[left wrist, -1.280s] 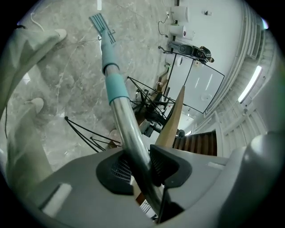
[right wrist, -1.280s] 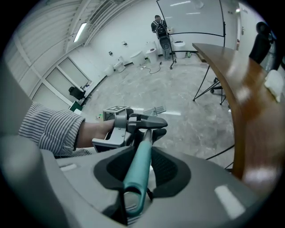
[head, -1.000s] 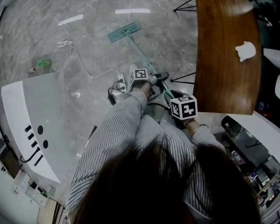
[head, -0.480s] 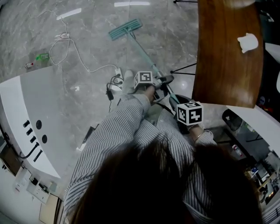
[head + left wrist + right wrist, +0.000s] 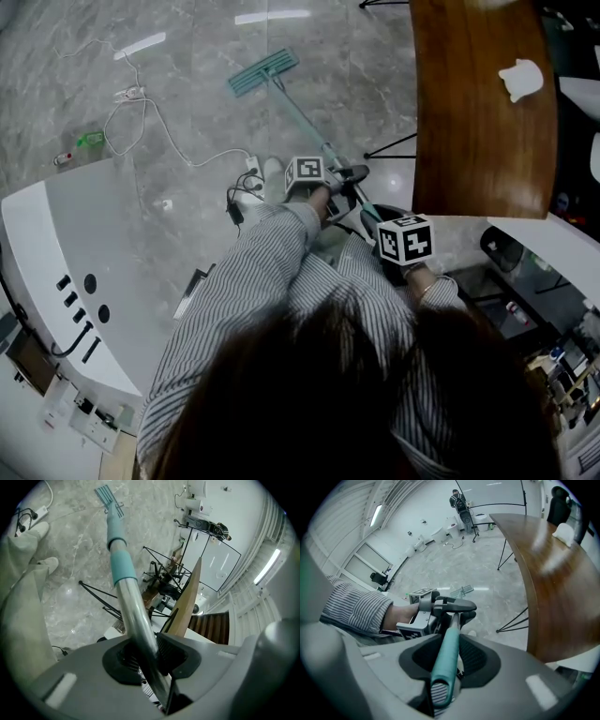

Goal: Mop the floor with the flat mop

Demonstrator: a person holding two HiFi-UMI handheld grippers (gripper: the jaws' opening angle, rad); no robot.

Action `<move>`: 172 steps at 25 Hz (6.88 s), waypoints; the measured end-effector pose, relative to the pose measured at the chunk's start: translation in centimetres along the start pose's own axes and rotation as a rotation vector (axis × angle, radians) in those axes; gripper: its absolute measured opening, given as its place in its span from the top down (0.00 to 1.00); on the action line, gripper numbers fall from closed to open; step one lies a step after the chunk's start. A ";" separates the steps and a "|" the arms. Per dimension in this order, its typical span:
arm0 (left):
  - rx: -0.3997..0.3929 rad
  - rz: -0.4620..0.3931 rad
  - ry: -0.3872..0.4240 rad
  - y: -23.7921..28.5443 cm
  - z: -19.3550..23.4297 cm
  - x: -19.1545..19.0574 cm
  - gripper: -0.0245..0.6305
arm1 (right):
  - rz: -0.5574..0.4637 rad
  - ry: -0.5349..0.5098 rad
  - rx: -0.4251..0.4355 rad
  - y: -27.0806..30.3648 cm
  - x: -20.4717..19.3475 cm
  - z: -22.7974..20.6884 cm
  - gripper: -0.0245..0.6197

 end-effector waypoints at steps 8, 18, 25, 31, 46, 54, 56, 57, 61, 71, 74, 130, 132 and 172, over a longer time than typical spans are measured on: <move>-0.012 -0.005 0.003 0.0 -0.1 0.2 0.82 | 0.003 -0.007 -0.001 0.1 0.3 0.0 0.78; -0.016 -0.092 0.003 -3.0 -2.8 5.9 0.82 | -0.016 -0.043 0.000 1.8 6.8 1.9 0.77; -0.028 -0.130 -0.011 -6.6 -7.8 15.2 0.84 | -0.045 -0.023 -0.023 3.8 17.4 4.3 0.78; 0.105 -0.014 0.074 -11.9 -13.6 25.0 0.83 | -0.042 0.013 -0.044 6.6 28.6 8.8 0.78; -0.093 -0.288 -0.045 -22.4 -24.7 44.9 0.74 | -0.130 0.049 -0.004 10.6 52.5 15.1 0.78; -0.170 -0.494 -0.034 -25.5 -30.7 53.6 0.69 | -0.134 -0.042 -0.011 11.0 65.6 14.0 0.78; -0.171 -0.533 -0.020 -25.8 -32.3 55.8 0.75 | -0.130 -0.061 -0.010 11.1 68.6 13.8 0.78; -0.166 -0.549 -0.016 -25.8 -33.2 56.9 0.75 | -0.129 -0.068 -0.008 11.2 70.0 13.6 0.78; -0.109 -0.574 0.016 -26.6 -36.3 61.6 0.75 | -0.136 -0.078 0.000 11.8 75.6 13.6 0.78; -0.037 -0.524 0.054 -32.1 -42.8 72.6 0.75 | -0.188 0.026 0.007 14.8 87.4 17.6 0.78; -0.047 -0.500 0.065 -34.0 -44.1 75.1 0.75 | -0.197 0.059 0.013 15.4 90.1 19.2 0.78; -0.045 -0.427 0.075 -22.6 -24.0 43.4 0.75 | -0.168 -0.008 -0.039 10.7 51.6 12.0 0.78; -0.054 -0.428 0.072 -22.5 -23.1 41.5 0.75 | -0.171 0.000 -0.043 10.4 49.5 12.3 0.78; -0.055 -0.383 0.055 -4.7 -1.8 2.2 0.77 | -0.115 -0.023 -0.011 0.3 4.6 -0.6 0.78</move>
Point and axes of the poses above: the fingertips, and each gripper's own axes: y forward along the fingers, z to its left, x out of its top, the point moved 8 cm from there along -y, backward along the fingers, and after that the axes turned 8 degrees about z, right-handed, at the moved point
